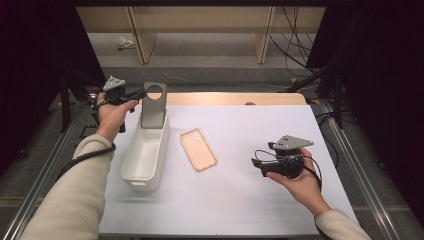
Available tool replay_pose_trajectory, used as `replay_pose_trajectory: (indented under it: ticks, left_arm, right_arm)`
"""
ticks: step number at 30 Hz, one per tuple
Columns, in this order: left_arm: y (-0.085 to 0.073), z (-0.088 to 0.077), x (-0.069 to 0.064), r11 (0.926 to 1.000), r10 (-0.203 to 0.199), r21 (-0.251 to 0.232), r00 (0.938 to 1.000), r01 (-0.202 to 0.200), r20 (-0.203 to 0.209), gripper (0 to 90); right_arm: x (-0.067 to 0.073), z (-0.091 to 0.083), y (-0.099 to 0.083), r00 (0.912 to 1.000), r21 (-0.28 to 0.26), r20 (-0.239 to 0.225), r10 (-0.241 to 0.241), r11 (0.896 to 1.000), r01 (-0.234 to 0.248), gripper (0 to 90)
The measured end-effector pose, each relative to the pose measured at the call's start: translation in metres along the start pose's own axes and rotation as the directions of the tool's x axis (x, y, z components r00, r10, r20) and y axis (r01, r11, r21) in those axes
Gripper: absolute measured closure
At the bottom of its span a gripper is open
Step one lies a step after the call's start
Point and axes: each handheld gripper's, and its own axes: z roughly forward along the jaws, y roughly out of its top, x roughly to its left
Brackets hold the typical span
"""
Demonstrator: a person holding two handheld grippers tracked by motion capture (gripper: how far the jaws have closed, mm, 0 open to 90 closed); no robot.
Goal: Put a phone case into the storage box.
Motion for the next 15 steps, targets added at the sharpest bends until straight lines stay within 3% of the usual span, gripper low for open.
replay_pose_trajectory:
  ticks: [15]
  left_arm:
    - [-0.0085, 0.005, 0.0022, 0.9997, -0.009, 0.021, 0.9999, 0.009, -0.01, 83.1]
  right_arm:
    - [0.0, 0.0001, -0.0001, 1.0, 0.002, -0.001, 0.0, 1.0, 0.0, 18.3]
